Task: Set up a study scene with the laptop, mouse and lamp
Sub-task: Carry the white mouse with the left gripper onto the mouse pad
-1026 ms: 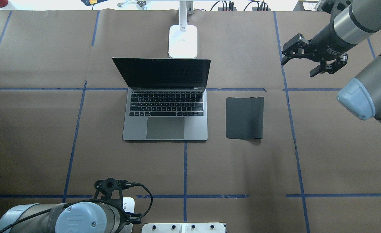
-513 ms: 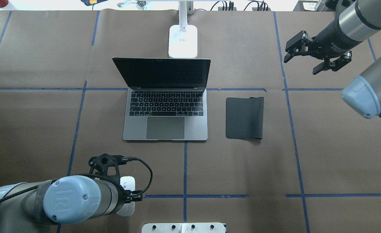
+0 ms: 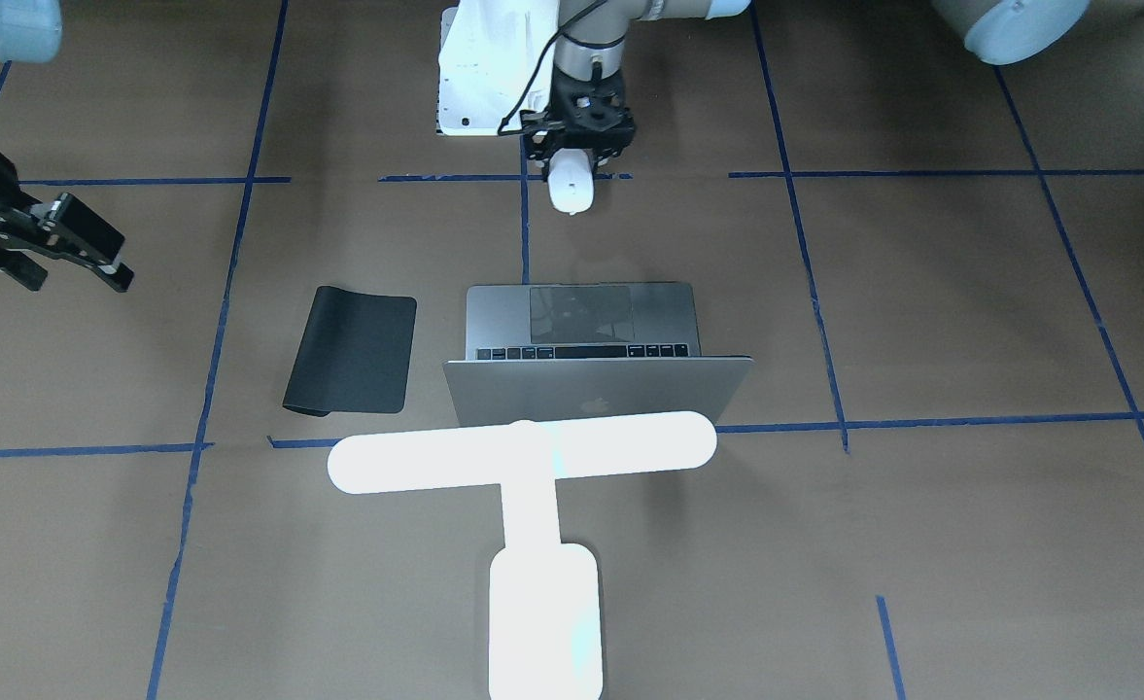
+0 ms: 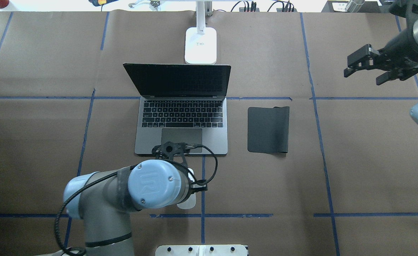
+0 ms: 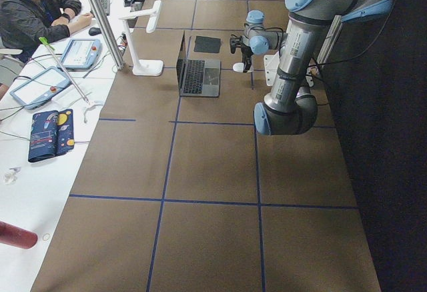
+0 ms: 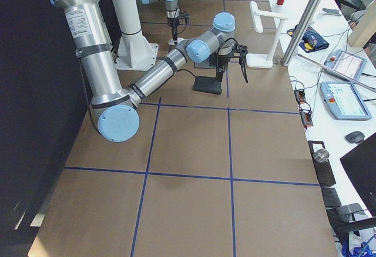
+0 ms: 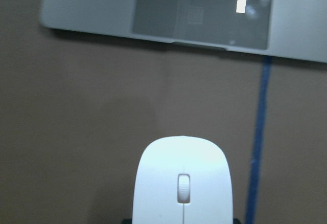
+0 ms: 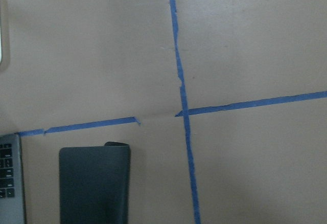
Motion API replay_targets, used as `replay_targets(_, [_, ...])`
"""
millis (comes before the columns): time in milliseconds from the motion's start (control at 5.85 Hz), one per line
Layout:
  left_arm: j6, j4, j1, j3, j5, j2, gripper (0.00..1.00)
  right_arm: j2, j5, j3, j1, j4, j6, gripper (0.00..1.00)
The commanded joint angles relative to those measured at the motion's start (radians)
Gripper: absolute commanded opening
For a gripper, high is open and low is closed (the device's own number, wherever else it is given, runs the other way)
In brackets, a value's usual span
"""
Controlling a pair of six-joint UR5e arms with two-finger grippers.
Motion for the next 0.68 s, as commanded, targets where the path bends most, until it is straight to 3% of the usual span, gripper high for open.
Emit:
replay_targets(0, [0.068, -0.005, -0.053, 0.188, -0.002, -0.199, 0.00, -0.136, 0.002, 0.034, 0.069, 0.000, -0.198, 1.00])
replay_targets(171, [0.064, -0.043, -0.083, 0.411, -0.002, -0.378, 0.00, -0.157, 0.004, 0.043, 0.080, 0.000, -0.207, 1.00])
replay_targets(513, [0.064, -0.239, -0.122, 0.690, -0.005, -0.507, 0.00, -0.178, 0.013, 0.064, 0.082, 0.000, -0.208, 1.00])
